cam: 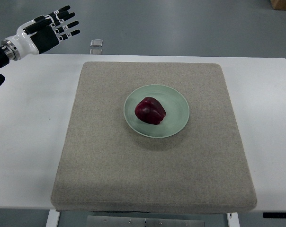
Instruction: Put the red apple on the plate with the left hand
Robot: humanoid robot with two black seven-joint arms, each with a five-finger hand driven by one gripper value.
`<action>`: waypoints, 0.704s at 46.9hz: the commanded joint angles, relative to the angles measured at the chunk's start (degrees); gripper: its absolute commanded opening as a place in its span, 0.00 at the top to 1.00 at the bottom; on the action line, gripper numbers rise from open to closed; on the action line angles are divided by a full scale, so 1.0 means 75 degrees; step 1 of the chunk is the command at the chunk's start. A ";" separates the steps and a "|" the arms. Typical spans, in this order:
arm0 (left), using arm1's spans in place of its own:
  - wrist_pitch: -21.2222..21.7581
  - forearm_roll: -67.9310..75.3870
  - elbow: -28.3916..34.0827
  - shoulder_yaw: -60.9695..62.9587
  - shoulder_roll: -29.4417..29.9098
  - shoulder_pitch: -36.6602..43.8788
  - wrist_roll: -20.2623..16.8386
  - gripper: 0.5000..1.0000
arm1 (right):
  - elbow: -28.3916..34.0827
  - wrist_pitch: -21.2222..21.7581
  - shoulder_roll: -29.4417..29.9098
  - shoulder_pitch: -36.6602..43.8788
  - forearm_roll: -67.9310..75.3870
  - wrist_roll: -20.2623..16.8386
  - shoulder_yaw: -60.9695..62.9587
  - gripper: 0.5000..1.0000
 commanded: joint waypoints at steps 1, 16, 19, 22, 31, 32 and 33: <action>-0.0142 -0.0042 -0.0009 -0.0030 -0.0001 0.0125 0.0047 0.00 | -0.0004 0.0001 0.0000 0.0000 -0.0001 0.0000 0.0000 0.07; -0.0471 -0.0042 0.0003 -0.0393 0.0081 0.0406 0.0047 0.00 | -0.0004 -0.0011 0.0000 0.0000 0.0010 0.0000 0.0000 0.07; -0.0471 -0.0042 -0.0009 -0.0405 0.0069 0.0477 0.0047 0.00 | 0.0007 -0.0011 0.0000 0.0000 0.0010 0.0000 0.0000 0.07; -0.0471 -0.0042 -0.0009 -0.0405 0.0069 0.0489 0.0047 0.00 | -0.0004 -0.0011 0.0000 0.0000 -0.0001 0.0000 0.0000 0.07; -0.0471 -0.0030 -0.0009 -0.0405 0.0046 0.0500 0.0047 0.00 | 0.0136 0.0106 0.0000 0.0000 -0.0013 0.0000 0.0012 0.07; -0.0471 -0.0030 -0.0009 -0.0405 0.0046 0.0500 0.0047 0.00 | 0.0183 0.0106 0.0000 -0.0011 -0.0013 0.0000 0.0012 0.07; -0.0471 -0.0030 -0.0009 -0.0405 0.0046 0.0500 0.0047 0.00 | 0.0206 0.0106 0.0000 -0.0011 -0.0013 0.0000 0.0012 0.07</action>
